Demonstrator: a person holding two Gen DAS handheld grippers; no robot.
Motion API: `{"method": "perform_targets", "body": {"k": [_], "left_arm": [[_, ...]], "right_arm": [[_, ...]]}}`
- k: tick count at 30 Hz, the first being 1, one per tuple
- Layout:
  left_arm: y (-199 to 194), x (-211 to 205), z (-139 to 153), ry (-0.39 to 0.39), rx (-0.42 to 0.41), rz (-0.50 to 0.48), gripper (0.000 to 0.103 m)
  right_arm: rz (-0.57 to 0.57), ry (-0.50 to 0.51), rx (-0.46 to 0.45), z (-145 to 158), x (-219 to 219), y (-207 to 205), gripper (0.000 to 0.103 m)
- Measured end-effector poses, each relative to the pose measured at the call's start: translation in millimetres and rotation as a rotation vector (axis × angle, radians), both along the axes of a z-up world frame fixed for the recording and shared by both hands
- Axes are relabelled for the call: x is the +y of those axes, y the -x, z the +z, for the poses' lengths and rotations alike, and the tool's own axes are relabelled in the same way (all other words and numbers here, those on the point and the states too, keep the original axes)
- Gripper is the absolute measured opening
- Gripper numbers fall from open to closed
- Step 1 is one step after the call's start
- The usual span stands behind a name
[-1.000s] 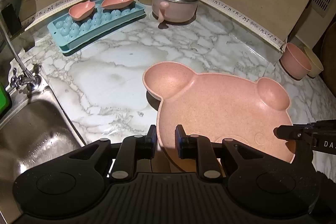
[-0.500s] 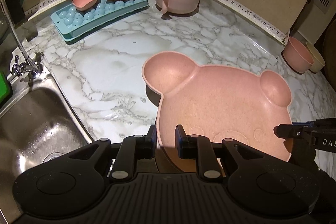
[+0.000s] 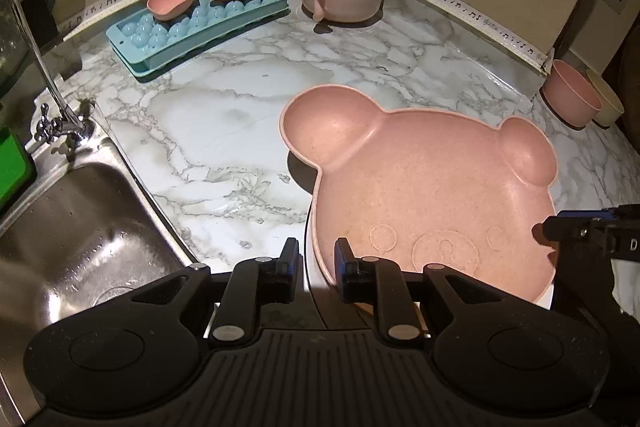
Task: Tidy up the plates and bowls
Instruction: 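Lift the bear-shaped plate with both grippers and carry it toward the sink, then lower the bear-shaped plate onto the stacked plates and open both grippers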
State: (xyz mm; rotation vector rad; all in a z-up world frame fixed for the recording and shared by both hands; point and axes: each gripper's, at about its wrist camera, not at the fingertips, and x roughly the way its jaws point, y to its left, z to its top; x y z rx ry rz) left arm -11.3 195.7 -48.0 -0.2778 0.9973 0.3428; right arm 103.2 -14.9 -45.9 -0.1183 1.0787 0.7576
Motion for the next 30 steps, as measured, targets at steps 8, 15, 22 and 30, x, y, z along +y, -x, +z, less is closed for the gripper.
{"method": "perform_targets", "body": {"k": [8, 15, 22, 30], "left_arm": [[1.8, -14.8, 17.4, -0.034, -0.045, -0.054, 0.019], [-9.5, -34.4, 35.0, -0.042, -0.1, -0.103, 0.019], [-31.7, -58.0, 49.3, -0.041, -0.15, -0.156, 0.019], [-72.0, -98.6, 57.7, -0.035, -0.2, -0.228, 0.02]], "right_arm": [[-0.02, -0.023, -0.01, 8.9, -14.9, 0.5, 0.033], [-0.029, -0.054, -0.049, 26.4, -24.0, 3.9, 0.036], [-0.07, -0.077, -0.12, 46.6, -39.8, -0.4, 0.047], [-0.129, -0.082, -0.173, 61.2, -67.0, -17.4, 0.06]]}}
